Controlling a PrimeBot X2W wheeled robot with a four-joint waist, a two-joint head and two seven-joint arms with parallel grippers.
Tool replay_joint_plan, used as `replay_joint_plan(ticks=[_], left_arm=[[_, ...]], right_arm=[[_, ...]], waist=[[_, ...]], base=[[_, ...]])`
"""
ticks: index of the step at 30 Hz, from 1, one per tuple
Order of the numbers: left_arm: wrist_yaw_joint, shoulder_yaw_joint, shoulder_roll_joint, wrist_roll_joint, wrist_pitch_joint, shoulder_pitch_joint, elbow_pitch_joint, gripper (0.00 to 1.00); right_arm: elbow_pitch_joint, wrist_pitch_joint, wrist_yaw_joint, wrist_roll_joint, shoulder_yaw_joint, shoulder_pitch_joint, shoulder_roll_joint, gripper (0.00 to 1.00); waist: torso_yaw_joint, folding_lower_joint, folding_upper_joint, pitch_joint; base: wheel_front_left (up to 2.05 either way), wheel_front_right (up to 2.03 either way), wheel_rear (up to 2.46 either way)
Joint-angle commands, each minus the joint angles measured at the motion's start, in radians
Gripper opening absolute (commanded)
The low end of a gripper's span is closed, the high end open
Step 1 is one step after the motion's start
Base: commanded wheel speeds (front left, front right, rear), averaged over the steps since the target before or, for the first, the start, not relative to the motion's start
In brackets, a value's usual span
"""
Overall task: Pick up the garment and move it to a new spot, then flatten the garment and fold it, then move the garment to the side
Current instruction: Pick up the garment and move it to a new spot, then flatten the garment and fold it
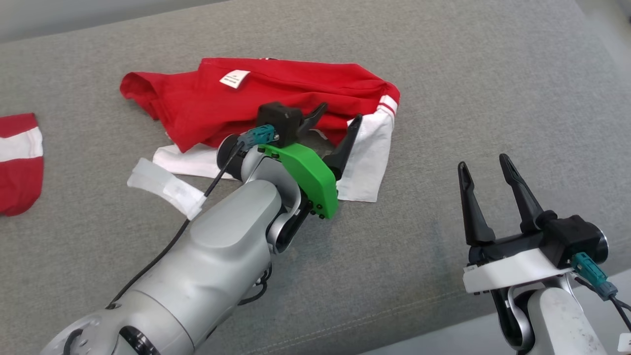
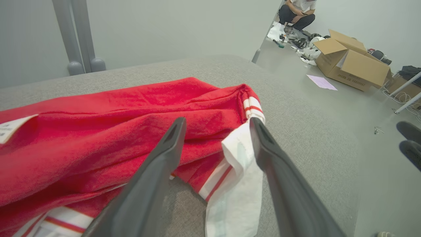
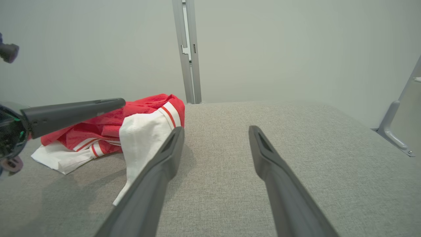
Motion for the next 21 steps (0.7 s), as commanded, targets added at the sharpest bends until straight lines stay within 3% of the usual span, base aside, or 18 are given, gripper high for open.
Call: replay_joint_plan(ticks=[1, 10, 21], left_arm=[[0.007, 0.023, 0.004, -0.001, -0.01, 0.036, 0.028, 1.0], [0.029, 0.128, 0.03, 0.091, -0.011, 0.105, 0.07, 1.0], [0.047, 0.224, 0.074, 0.177, -0.012, 0.096, 0.187, 1.0]], right_arm=[[0.001, -0.004, 0.0, -0.011, -0.006, 0.025, -0.004, 1.0], [0.007, -0.004, 0.0, -0.026, -0.003, 0.043, -0.004, 1.0], [-0.003, -0.003, 0.0, -0.019, 0.018, 0.026, -0.003, 1.0]], waist=[[0.081, 0.0001, 0.0, -0.054], [0.118, 0.0001, 0.0, -0.081], [0.064, 0.0001, 0.0, -0.049]], base=[[0.0, 0.0, 0.0], [0.0, 0.0, 0.0], [0.0, 0.0, 0.0]])
